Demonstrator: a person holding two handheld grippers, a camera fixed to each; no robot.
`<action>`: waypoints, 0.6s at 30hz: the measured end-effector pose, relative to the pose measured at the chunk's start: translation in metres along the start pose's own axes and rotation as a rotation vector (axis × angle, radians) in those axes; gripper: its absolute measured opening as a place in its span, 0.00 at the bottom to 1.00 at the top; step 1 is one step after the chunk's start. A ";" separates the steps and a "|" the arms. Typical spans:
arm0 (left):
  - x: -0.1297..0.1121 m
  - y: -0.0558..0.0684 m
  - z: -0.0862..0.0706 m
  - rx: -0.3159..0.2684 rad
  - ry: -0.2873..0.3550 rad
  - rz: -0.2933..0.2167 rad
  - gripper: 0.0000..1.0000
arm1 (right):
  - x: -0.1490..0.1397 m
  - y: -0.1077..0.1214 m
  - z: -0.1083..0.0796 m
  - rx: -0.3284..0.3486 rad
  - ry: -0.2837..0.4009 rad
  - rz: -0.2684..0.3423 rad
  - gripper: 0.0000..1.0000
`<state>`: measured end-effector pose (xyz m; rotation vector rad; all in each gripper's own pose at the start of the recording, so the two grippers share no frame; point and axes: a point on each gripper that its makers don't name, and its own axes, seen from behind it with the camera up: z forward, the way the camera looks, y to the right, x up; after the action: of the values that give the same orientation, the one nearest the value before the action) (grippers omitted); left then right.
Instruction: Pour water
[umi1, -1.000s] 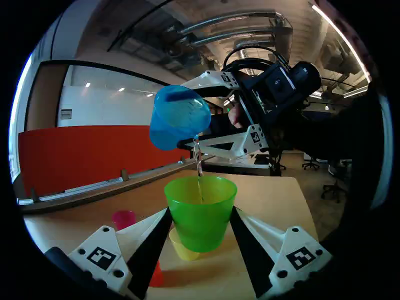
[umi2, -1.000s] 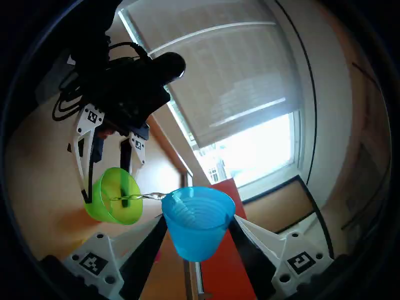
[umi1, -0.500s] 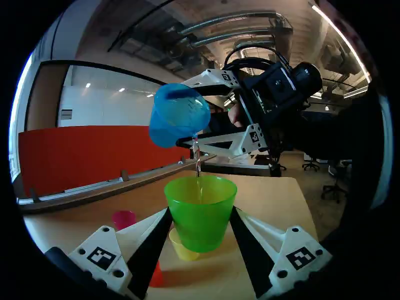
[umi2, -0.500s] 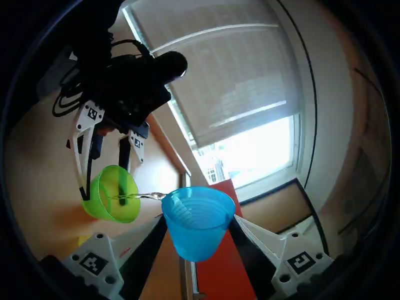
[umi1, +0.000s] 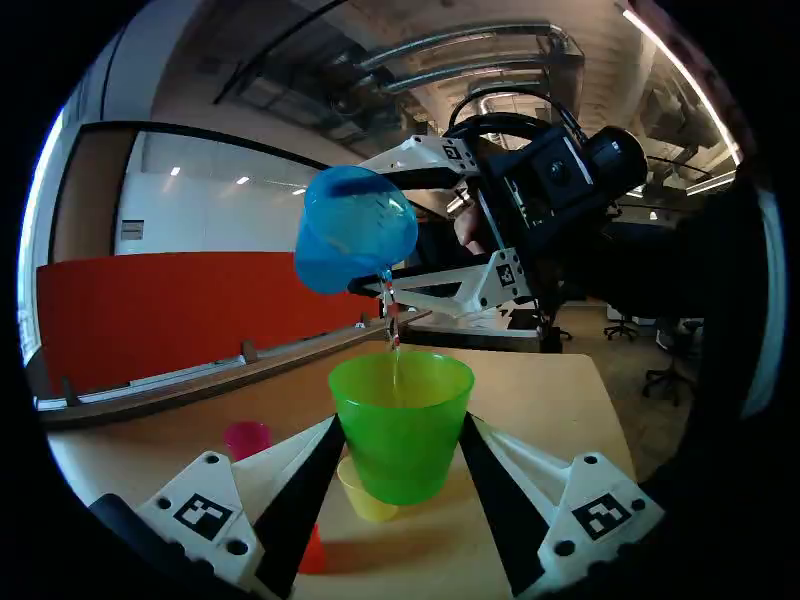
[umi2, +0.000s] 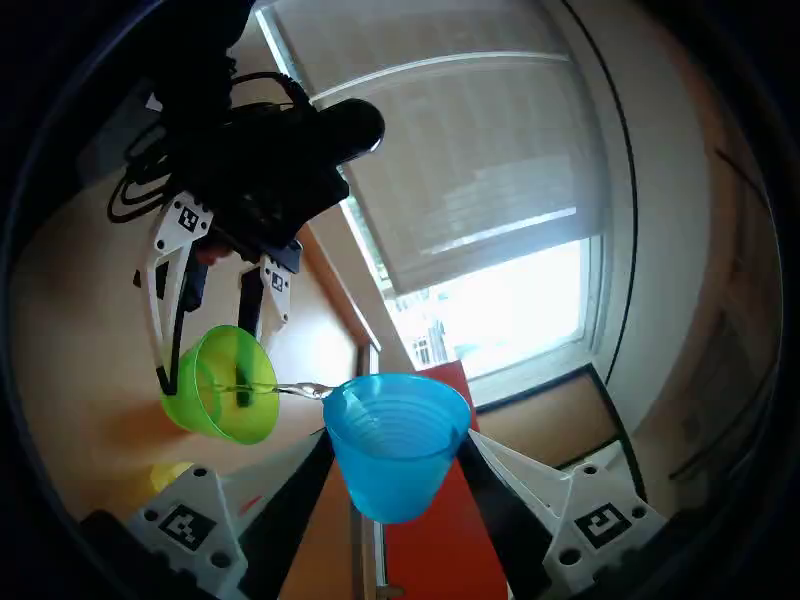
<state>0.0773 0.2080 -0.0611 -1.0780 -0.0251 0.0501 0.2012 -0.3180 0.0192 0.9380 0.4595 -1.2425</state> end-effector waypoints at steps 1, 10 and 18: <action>0.000 0.000 0.000 0.000 0.000 0.000 0.80 | 0.000 0.000 0.000 -0.001 -0.001 -0.002 0.88; -0.001 0.001 0.001 -0.001 0.000 0.000 0.80 | -0.001 0.004 0.000 -0.015 -0.004 -0.024 0.88; -0.003 0.001 0.001 0.000 -0.005 0.001 0.80 | -0.003 0.008 -0.001 -0.025 -0.007 -0.039 0.88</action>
<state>0.0737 0.2093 -0.0610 -1.0776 -0.0287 0.0534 0.2077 -0.3155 0.0236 0.9076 0.4887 -1.2718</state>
